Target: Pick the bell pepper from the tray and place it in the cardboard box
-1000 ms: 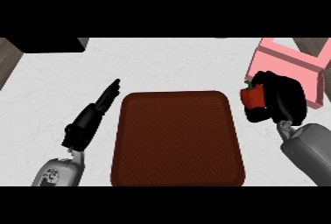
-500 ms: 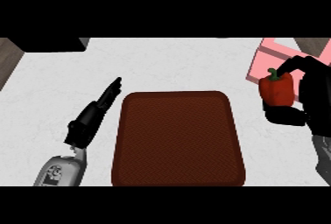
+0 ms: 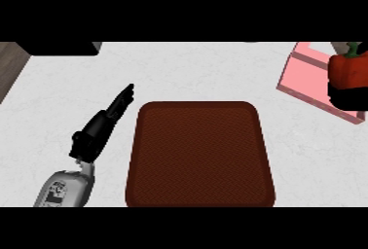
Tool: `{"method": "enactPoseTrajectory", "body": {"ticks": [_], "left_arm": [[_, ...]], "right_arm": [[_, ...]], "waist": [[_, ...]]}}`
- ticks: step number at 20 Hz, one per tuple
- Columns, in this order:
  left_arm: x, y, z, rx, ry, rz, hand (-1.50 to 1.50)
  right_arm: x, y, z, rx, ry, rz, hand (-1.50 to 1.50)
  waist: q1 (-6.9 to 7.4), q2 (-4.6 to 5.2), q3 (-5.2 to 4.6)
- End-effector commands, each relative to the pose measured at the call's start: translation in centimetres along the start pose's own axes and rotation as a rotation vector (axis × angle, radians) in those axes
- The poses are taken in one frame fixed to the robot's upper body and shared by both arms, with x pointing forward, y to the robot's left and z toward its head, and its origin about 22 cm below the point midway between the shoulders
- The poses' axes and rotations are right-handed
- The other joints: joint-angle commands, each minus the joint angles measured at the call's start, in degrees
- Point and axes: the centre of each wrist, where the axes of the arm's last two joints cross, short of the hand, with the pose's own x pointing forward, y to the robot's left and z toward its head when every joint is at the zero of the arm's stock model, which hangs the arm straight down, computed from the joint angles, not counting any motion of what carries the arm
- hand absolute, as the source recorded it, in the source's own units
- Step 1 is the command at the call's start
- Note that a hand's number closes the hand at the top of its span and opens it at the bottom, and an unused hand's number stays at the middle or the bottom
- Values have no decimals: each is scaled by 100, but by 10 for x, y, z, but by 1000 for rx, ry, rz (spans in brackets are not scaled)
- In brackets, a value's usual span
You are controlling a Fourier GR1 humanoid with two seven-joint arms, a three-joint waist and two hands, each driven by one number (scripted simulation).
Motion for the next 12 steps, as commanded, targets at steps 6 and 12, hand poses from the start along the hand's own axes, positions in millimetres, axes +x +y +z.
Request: {"method": "enactPoseTrajectory", "body": {"ticks": [6,12], "left_arm": [[-4,-5,-1,-15,-5,8,0],[-6,8,5,-32,0,-3,0]], "right_arm": [[-25,12,-60,15,57,-27,150],[-35,-3,-114,-18,105,-45,150]], "waist": [[47,17,0],[113,32,0]]}}
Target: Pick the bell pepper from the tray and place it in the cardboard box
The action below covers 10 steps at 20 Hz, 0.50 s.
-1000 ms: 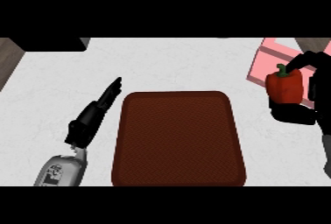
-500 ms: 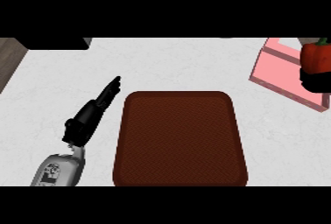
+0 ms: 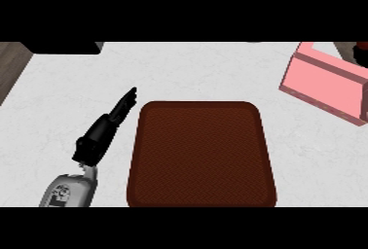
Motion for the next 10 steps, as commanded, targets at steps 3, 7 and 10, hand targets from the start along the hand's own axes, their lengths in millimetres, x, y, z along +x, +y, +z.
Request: {"method": "enactPoseTrajectory", "body": {"ticks": [3,7,10], "left_arm": [[21,-4,-11,7,7,-11,0],[5,3,-3,-6,-3,-8,0],[20,-2,-6,3,16,1,0]], "right_arm": [[-25,22,-30,-17,14,66,150],[-29,37,-50,7,49,107,150],[-45,45,-53,27,48,134,150]], "waist": [[-2,1,1],[43,14,1],[10,1,2]]}}
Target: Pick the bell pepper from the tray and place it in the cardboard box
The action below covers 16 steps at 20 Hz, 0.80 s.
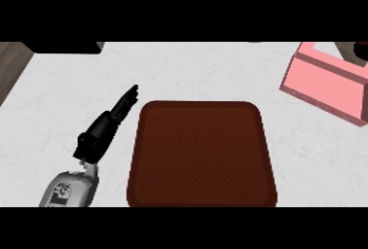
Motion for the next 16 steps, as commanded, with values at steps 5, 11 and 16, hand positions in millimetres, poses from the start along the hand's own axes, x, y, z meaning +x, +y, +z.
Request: {"method": "enactPoseTrajectory", "body": {"ticks": [5,11,16], "left_arm": [[7,-14,-5,-21,-17,-4,0],[2,-11,-2,-12,-26,7,0],[1,-3,-14,-24,-31,11,0]], "right_arm": [[-41,60,-15,45,57,69,150],[-40,83,-12,159,220,-141,-150],[-68,89,-14,188,193,-180,-150]], "waist": [[128,53,9],[159,58,13],[141,78,13]]}}
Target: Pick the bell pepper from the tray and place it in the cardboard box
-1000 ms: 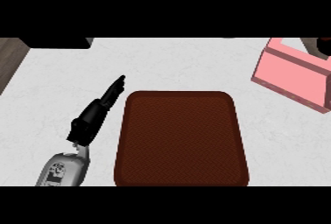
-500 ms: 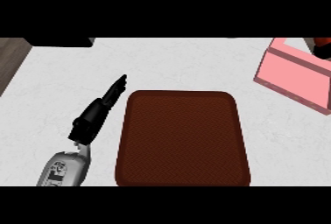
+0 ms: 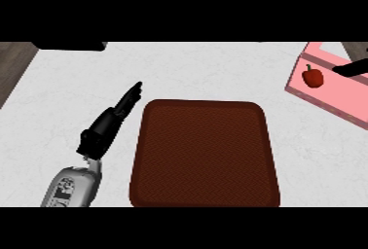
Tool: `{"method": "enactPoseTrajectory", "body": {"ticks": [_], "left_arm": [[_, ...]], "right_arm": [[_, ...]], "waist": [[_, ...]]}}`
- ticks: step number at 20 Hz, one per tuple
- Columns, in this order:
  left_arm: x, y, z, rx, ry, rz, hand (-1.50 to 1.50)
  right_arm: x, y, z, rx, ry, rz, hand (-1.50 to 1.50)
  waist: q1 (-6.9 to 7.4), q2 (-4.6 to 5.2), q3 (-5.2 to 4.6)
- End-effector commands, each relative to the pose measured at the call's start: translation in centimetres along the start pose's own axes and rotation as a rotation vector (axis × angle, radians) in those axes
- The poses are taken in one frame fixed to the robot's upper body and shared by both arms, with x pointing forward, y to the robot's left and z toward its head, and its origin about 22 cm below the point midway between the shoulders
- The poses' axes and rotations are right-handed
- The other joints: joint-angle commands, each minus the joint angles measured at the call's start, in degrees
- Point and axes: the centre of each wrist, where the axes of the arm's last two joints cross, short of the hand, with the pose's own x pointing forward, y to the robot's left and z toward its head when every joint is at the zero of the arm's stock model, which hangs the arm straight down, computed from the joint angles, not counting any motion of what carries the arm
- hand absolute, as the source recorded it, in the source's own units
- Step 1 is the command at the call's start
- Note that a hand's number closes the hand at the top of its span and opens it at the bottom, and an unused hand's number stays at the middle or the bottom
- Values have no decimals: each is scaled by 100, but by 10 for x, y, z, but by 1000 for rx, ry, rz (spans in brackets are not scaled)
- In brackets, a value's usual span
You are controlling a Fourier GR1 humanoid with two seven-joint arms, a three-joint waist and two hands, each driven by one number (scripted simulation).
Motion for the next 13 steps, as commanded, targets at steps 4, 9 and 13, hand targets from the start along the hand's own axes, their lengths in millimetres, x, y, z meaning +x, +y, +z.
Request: {"method": "enactPoseTrajectory", "body": {"ticks": [4,9,13], "left_arm": [[-4,-2,-3,13,3,4,0],[6,7,-6,31,13,-10,0],[-2,2,0,24,10,2,0]], "right_arm": [[-18,14,3,-83,-42,-259,-150],[-34,-18,-7,-260,-46,-557,-150],[-71,-38,-10,-301,-72,-707,-150]], "waist": [[-16,9,7],[-125,-17,16],[-182,-51,5]]}}
